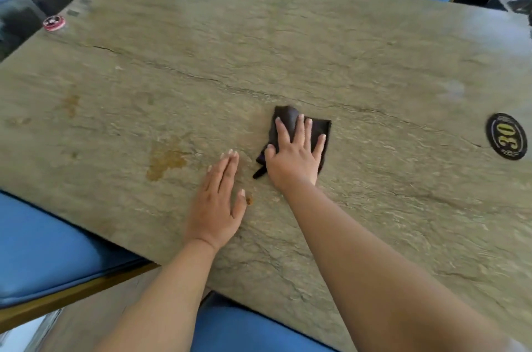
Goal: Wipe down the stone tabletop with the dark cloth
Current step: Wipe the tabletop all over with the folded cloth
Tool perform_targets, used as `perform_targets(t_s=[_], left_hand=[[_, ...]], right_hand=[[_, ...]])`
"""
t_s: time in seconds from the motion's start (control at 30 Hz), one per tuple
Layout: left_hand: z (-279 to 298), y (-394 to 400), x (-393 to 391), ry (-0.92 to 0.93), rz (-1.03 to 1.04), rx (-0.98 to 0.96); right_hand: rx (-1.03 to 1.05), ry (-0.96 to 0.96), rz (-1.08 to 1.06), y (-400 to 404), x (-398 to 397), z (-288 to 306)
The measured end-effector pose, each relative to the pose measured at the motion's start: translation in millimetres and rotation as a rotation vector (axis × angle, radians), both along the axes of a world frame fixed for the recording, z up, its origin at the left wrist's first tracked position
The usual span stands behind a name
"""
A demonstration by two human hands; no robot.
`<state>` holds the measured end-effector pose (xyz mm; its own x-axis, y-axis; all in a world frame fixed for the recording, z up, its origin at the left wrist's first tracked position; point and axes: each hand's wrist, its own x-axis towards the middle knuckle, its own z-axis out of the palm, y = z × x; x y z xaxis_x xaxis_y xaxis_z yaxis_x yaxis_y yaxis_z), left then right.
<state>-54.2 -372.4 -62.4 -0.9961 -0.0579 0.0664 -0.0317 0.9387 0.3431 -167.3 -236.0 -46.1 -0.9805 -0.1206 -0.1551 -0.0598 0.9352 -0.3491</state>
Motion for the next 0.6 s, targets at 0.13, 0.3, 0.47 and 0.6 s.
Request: perform_targets(t_s=[0.13,0.3,0.47,0.6], left_hand=[[2,-1,1,0.025,0.067,0.094],[4,1,1,0.016,0.046,0.035],[0,-1,-1,-0.008,-0.008,-0.041],[0,-4,-2,-0.033,-0.036,-0.061]], right_hand=[[-0.126,0.047,0.495,-4,29,-4],[-0.057,0.046,0.349,56,-22,-3],[-0.055,-0.018,-0.013,23,-49,2],[-0.178,-0.014,0.291,1,5,5]])
